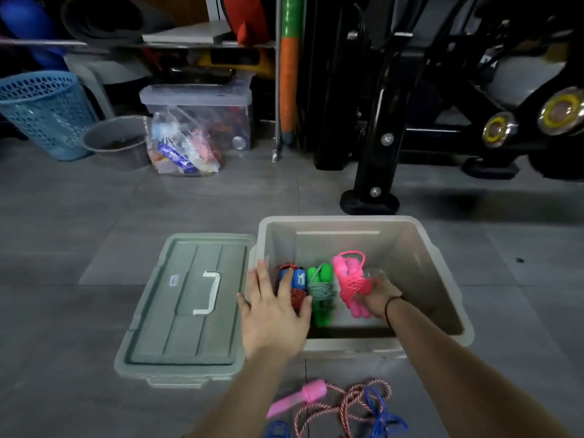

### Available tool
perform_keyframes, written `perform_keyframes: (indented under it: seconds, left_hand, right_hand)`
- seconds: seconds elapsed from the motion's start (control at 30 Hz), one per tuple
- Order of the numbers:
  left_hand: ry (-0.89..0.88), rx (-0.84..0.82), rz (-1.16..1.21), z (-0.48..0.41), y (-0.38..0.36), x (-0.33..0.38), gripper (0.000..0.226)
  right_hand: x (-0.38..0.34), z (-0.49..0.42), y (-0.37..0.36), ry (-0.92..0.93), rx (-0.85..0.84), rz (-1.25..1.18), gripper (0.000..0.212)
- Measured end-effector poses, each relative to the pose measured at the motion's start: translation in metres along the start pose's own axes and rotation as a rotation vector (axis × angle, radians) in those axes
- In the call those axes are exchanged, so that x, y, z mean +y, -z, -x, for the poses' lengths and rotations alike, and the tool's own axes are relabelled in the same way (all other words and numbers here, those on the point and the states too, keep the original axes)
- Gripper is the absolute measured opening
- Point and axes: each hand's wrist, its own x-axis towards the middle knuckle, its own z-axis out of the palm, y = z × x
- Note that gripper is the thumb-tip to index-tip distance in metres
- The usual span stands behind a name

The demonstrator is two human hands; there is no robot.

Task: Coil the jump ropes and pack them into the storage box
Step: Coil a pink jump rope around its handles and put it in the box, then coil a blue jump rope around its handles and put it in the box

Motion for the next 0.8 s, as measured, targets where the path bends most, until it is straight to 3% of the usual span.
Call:
perform_keyframes:
  seconds: [0.07, 0.1, 0.17, 0.27, 0.37, 0.43, 0.5, 0.6, 0.7, 0.8]
  left_hand:
    - [-0.011, -0.004, -0.017, -0.003, -0.003, 0.0, 0.063]
    - [-0.01, -0.003, -0.023, -0.004, -0.004, 0.0, 0.062]
    - [-0.01, 0.006, -0.033, -0.005, -0.006, 0.001, 0.062]
    - [-0.012, 0.016, -0.052, -0.005, -0.008, 0.003, 0.062]
    - [-0.011, 0.024, -0.052, -0.005, -0.009, 0.003, 0.063]
    - [-0.014, 0.018, -0.056, -0.005, -0.008, 0.004, 0.062]
    - [-0.016, 0.019, -0.063, -0.006, -0.008, 0.004, 0.063]
    - [-0.012, 0.019, -0.057, -0.006, -0.006, 0.005, 0.068]
    - [-0.034, -0.067, -0.057, -0.007, 0.001, 0.003, 0.068]
    - [-0.042, -0.235, 0.205, -0.018, 0.017, -0.004, 0.071]
  right_hand:
    - [0.014, -0.028, -0.013, -0.01, -0.066, -0.016, 0.066]
    - [0.01, -0.027, -0.013, -0.038, -0.062, -0.032, 0.06]
    - [0.003, -0.021, -0.011, -0.144, -0.133, -0.078, 0.023]
    - [0.007, -0.025, -0.014, -0.239, -0.182, -0.193, 0.019]
    - [0.004, -0.019, -0.019, -0.221, -0.203, -0.368, 0.007]
    - [0.002, -0.02, -0.02, -0.201, -0.121, -0.394, 0.036]
    - [-0.003, -0.017, -0.017, -0.149, -0.021, -0.274, 0.054]
    - [-0.021, 0.009, -0.007, -0.026, 0.074, 0.069, 0.039]
    - [-0.035, 0.06, -0.002, 0.18, 0.117, 0.239, 0.031]
    - [-0.024, 0.114, -0.011, 0.332, 0.155, 0.362, 0.027]
